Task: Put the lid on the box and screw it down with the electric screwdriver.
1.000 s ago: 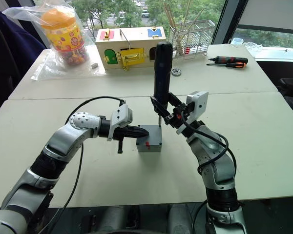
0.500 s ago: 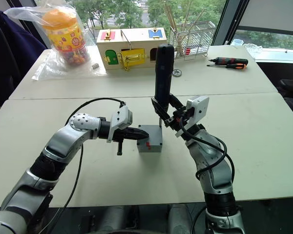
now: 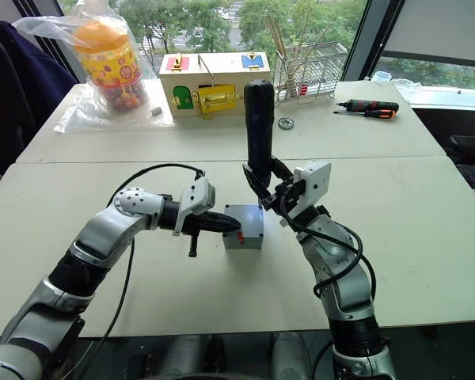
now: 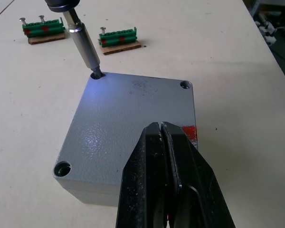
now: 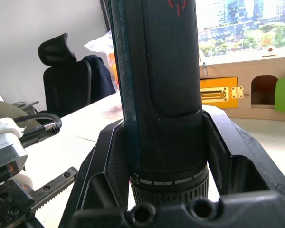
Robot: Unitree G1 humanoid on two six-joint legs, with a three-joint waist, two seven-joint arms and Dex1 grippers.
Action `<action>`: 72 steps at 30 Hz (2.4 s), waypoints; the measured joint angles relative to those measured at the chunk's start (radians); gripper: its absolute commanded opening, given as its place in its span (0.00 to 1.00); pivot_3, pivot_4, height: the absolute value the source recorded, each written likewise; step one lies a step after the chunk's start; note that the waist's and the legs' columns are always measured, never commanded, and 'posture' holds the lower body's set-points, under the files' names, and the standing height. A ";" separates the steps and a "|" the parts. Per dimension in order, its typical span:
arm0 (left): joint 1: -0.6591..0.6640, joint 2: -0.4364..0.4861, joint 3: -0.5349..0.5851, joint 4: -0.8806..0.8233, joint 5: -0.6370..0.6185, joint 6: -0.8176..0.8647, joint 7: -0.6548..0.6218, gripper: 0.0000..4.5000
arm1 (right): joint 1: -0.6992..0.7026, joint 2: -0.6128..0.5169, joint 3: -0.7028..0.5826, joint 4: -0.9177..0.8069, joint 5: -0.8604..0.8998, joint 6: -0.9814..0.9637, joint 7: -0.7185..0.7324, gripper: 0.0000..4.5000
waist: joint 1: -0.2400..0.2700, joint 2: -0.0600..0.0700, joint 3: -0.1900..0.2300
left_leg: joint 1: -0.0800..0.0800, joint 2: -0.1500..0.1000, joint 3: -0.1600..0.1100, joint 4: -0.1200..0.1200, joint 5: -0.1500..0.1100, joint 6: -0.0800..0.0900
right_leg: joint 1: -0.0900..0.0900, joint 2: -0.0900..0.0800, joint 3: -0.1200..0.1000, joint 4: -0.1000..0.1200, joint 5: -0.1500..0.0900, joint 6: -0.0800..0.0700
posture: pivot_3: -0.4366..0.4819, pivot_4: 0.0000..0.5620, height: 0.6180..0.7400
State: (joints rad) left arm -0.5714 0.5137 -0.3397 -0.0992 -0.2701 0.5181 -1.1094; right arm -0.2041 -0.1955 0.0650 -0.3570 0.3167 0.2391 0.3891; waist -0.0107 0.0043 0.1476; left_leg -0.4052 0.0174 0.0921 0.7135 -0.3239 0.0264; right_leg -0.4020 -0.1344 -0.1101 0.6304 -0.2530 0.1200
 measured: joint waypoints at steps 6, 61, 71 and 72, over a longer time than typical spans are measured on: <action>0.000 -0.001 0.000 0.005 0.001 -0.004 0.000 0.00 | -0.001 0.001 -0.006 0.006 0.006 0.001 -0.003 0.39 | 0.000 0.000 0.000 | 0.002 0.000 -0.001 0.000 0.000 0.000 | 0.002 0.000 0.000 0.000 0.000 0.000 | 0.48 0.27 0.76; -0.044 -0.042 0.077 -0.036 -0.089 0.044 0.009 0.00 | -0.350 -0.754 -0.394 0.512 0.447 1.362 0.022 0.39 | 0.019 0.008 0.011 | -0.006 -0.001 0.006 0.002 -0.003 0.006 | -0.009 -0.004 0.003 -0.001 0.001 0.000 | 0.48 0.27 0.76; -0.021 -0.022 0.077 -0.062 -0.091 0.063 0.012 0.00 | -0.343 -0.695 -0.391 0.557 0.374 1.366 0.028 0.50 | 0.023 0.008 0.011 | -0.007 -0.001 0.007 0.004 -0.003 0.006 | -0.009 -0.004 0.003 -0.001 0.001 0.000 | 0.48 0.27 0.76; -0.021 -0.022 0.077 -0.062 -0.091 0.064 0.012 0.00 | -0.343 -0.694 -0.391 0.557 0.369 1.365 0.028 0.62 | 0.022 0.008 0.011 | -0.007 -0.001 0.006 0.003 -0.003 0.006 | -0.009 -0.004 0.003 -0.001 0.001 0.000 | 0.48 0.27 0.76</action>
State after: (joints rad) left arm -0.5919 0.4916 -0.2629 -0.1607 -0.3606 0.5825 -1.0974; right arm -0.5469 -0.8897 -0.3264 0.1999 0.6854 1.6038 0.4175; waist 0.0115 0.0119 0.1590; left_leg -0.4120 0.0163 0.0986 0.7169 -0.3266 0.0319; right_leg -0.4107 -0.1386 -0.1069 0.6294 -0.2523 0.1200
